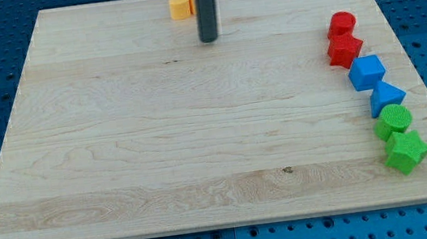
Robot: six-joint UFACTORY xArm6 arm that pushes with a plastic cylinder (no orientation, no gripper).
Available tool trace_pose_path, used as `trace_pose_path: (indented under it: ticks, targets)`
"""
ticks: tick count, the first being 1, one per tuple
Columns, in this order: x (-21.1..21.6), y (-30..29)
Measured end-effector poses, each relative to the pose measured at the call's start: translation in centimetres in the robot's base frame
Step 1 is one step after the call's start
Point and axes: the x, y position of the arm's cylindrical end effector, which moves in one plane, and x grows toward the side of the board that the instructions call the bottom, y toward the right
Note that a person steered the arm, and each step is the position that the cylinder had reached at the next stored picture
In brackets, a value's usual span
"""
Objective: Move the yellow heart to the top of the red circle
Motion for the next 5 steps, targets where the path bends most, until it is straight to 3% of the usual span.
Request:
trace_pose_path:
  ticks: [2, 4, 5]
  targets:
    - [-5.2, -6.8]
    - [-11.5, -7.2]
    - [-11.6, -5.9]
